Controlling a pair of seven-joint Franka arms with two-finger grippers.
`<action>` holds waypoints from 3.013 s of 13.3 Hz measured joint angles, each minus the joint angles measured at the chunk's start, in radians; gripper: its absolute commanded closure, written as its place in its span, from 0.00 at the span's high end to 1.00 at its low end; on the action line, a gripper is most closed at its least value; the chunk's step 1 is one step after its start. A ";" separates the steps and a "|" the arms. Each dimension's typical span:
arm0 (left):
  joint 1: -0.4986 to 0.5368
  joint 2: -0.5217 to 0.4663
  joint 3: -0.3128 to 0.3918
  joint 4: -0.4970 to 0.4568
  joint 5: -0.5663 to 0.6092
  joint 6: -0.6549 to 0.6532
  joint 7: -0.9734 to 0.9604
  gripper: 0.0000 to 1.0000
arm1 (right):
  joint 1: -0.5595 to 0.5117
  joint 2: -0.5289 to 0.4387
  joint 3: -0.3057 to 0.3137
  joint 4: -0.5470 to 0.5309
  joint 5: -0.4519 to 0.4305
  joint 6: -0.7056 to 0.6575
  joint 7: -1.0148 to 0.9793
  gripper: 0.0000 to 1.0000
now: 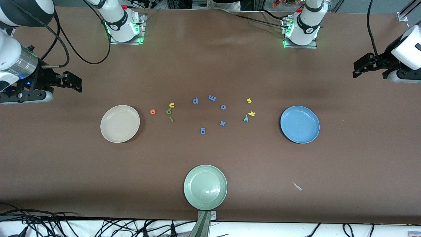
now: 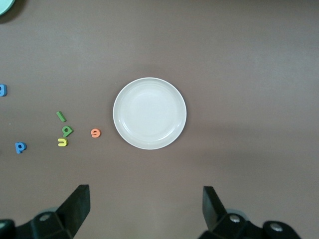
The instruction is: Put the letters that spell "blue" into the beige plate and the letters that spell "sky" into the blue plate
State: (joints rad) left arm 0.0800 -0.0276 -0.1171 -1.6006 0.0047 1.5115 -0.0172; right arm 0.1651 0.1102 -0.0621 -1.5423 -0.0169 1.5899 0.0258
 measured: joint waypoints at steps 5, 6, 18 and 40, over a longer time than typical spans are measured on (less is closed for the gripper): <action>0.000 0.000 0.000 0.000 0.000 0.000 0.000 1.00 | 0.000 -0.003 -0.007 0.001 0.000 0.000 -0.001 1.00; 0.000 0.000 0.000 0.000 0.000 0.000 0.000 1.00 | 0.000 -0.003 -0.007 0.001 0.000 0.000 -0.001 1.00; 0.000 0.000 0.000 0.000 0.000 0.000 0.000 1.00 | 0.001 0.004 -0.004 -0.002 0.000 0.016 -0.002 1.00; 0.000 0.000 0.000 0.000 0.000 0.000 0.000 1.00 | 0.001 0.007 -0.007 -0.030 0.000 0.045 -0.007 1.00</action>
State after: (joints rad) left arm 0.0797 -0.0276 -0.1171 -1.6002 0.0047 1.5115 -0.0172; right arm 0.1657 0.1176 -0.0691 -1.5725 -0.0165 1.6353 0.0185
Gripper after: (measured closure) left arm 0.000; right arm 0.000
